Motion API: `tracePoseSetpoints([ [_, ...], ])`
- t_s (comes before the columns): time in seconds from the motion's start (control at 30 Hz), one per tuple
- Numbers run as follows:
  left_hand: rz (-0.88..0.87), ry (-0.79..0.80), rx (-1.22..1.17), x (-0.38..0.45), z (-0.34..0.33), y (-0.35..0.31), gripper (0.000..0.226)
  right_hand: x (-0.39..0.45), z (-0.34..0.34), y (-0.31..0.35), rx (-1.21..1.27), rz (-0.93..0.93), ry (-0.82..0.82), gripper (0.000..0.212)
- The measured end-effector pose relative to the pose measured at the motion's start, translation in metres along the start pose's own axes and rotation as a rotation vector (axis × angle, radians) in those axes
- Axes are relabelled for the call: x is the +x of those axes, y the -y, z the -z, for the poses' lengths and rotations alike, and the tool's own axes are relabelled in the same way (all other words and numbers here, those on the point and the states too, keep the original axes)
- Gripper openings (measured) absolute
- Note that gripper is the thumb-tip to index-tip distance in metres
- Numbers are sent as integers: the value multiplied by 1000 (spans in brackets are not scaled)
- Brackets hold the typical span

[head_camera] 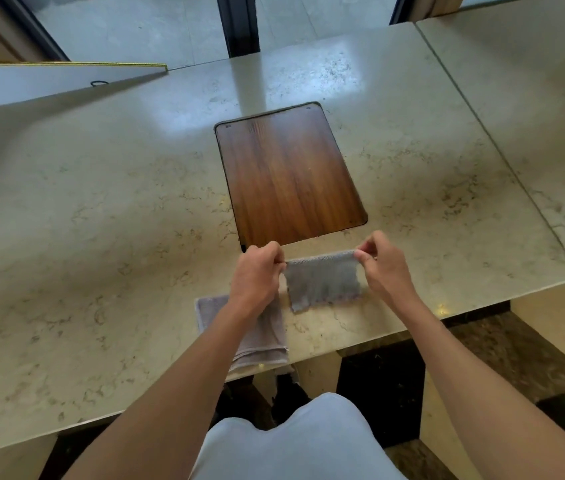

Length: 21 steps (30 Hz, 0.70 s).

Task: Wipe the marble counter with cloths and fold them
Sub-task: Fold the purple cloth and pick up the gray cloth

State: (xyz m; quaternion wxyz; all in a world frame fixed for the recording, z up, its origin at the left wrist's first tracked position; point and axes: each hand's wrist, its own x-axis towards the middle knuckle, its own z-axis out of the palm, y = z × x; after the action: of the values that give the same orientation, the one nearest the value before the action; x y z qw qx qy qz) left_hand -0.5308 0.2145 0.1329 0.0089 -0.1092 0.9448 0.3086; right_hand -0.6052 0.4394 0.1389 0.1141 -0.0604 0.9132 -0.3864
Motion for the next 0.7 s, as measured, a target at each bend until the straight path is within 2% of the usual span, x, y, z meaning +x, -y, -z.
tracePoseSetpoints([
  [0.1,-32,-105,-33,-2,23,11,19,2,3,28,22,167,-25,11],
  [0.27,-64,-246,16,-25,81,52,11,-1,-24,92,60,410,19,11],
  [0.4,34,-326,-66,-68,133,96,11,-24,-65,146,109,508,75,11],
  [0.53,127,-297,-95,-131,173,140,11,-66,-119,178,148,523,197,13],
  [0.7,264,-124,-224,-206,190,193,12,-139,-177,182,159,379,316,24],
])
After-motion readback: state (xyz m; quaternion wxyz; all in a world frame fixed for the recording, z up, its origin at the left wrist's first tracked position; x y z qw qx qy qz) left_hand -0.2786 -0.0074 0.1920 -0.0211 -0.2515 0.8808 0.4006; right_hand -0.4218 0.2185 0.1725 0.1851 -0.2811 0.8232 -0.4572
